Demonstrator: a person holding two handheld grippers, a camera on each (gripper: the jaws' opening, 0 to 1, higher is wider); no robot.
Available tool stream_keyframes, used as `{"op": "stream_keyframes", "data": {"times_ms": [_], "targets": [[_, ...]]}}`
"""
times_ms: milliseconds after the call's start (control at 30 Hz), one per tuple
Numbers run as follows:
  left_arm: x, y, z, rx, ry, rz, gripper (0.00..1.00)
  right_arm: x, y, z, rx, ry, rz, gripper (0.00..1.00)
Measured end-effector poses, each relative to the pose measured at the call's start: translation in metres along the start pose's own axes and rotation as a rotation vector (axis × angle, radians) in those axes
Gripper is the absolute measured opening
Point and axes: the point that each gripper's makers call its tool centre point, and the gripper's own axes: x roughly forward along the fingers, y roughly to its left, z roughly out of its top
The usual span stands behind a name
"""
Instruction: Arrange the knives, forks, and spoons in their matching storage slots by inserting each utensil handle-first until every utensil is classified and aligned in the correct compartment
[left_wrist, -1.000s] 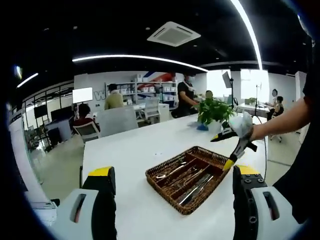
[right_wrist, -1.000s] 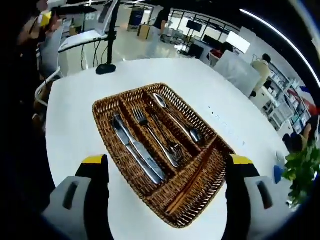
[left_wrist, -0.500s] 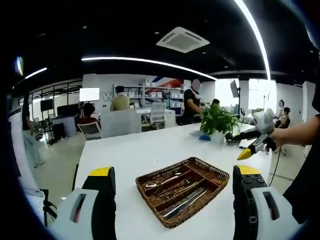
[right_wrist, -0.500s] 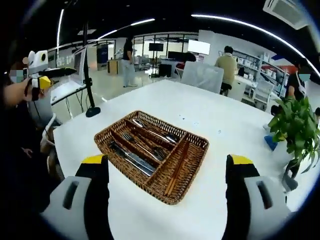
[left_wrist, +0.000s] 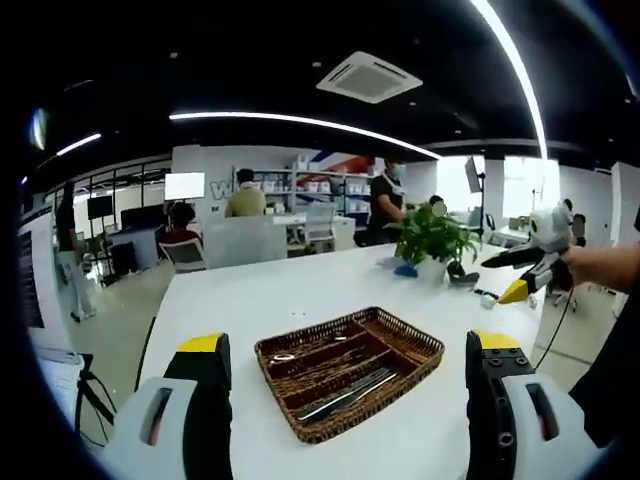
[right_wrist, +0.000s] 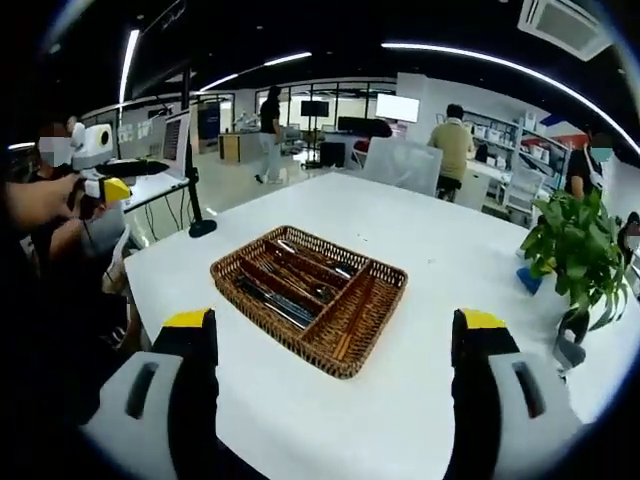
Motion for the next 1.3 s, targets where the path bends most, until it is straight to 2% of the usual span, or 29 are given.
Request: {"op": "stream_keyframes", "data": {"times_ms": [133, 267, 400, 500, 600, 733, 833, 900, 1067, 1200, 1300], "targets": [[-0.007, -0.004, 0.002, -0.035, -0.034, 0.012, 0.99, -0.010, -0.005, -0.007, 0.029, 0.002, -0.013, 1.00], [-0.012, -0.005, -0.006, -0.071, -0.015, 0.013, 0.99, -0.021, -0.006, -0.006, 0.038, -0.010, -0.023, 1.00], [-0.021, -0.012, -0.011, -0.021, 0.048, 0.031, 0.99, -0.022, 0.001, -0.010, 0.052, -0.006, -0.005, 1.00], [-0.027, -0.016, -0.004, -0.034, 0.031, 0.021, 0.99, -0.022, 0.007, -0.009, 0.052, -0.009, 0.006, 1.00], [-0.030, -0.010, -0.007, -0.062, 0.040, 0.036, 0.99, -0.023, 0.010, -0.005, 0.059, -0.027, 0.011, 1.00], [-0.031, -0.006, -0.010, -0.063, 0.054, 0.045, 0.99, -0.023, 0.015, -0.002, 0.069, -0.027, 0.016, 1.00], [-0.030, -0.005, -0.010, -0.068, 0.048, 0.051, 0.99, -0.021, 0.020, -0.008, 0.050, 0.005, 0.038, 1.00], [-0.029, -0.009, -0.014, -0.065, 0.071, 0.038, 0.99, -0.020, 0.021, -0.011, 0.077, 0.031, 0.050, 1.00], [-0.026, -0.006, -0.018, -0.057, 0.100, 0.032, 0.99, -0.023, 0.018, 0.000, 0.103, -0.018, 0.038, 1.00], [-0.025, -0.010, -0.013, -0.053, 0.090, 0.025, 0.99, -0.024, 0.016, -0.006, 0.105, -0.020, 0.029, 1.00], [-0.019, -0.011, -0.019, -0.043, 0.116, 0.013, 0.99, -0.028, 0.014, -0.011, 0.107, -0.023, 0.026, 1.00]]}}
